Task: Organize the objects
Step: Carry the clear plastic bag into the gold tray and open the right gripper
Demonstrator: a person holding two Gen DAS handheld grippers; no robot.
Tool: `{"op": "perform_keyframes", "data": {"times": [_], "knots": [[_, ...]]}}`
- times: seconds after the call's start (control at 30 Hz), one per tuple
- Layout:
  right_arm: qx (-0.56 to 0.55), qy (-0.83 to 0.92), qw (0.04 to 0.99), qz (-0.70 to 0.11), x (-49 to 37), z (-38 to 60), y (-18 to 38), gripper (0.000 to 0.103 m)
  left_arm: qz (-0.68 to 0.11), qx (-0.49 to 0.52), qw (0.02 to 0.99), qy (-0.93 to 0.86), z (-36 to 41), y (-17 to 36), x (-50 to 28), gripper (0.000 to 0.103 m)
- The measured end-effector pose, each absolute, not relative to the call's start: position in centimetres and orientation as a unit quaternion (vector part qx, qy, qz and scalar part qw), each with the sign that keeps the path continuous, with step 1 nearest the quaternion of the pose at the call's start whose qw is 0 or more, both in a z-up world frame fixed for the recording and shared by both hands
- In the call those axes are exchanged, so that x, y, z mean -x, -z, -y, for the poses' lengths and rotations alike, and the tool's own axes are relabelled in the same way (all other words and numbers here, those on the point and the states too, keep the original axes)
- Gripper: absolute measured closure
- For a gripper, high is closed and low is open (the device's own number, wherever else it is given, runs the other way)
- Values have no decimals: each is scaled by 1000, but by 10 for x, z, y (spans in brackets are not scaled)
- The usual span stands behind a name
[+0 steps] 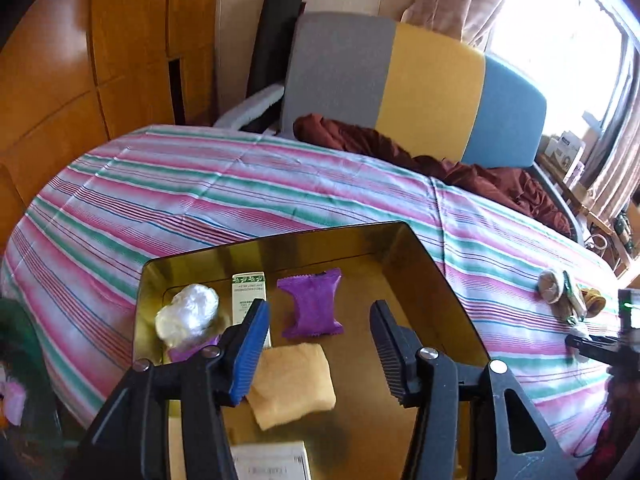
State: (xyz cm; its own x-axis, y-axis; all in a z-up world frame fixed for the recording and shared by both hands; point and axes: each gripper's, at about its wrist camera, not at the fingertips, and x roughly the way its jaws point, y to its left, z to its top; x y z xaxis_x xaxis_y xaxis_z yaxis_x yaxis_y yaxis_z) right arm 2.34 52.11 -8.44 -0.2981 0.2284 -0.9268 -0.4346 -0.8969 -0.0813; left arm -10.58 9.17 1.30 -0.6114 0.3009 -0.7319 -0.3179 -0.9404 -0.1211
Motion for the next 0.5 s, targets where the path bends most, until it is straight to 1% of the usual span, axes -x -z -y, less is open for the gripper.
{"op": "perform_keyframes", "data": {"times": [0.17,0.33,0.5], "knots": [[555,-800,213,-81,-23,-519,85,67,-7,382,162,-910,-77,-20,80,49],[559,-797,218,-75,-20,-518,85,68,-25,362,151,-920,-69,-22,58,48],[555,-807,180,-95,-15,-499,75,68,-36,355,145,-923,-62,-17,50,45]]}}
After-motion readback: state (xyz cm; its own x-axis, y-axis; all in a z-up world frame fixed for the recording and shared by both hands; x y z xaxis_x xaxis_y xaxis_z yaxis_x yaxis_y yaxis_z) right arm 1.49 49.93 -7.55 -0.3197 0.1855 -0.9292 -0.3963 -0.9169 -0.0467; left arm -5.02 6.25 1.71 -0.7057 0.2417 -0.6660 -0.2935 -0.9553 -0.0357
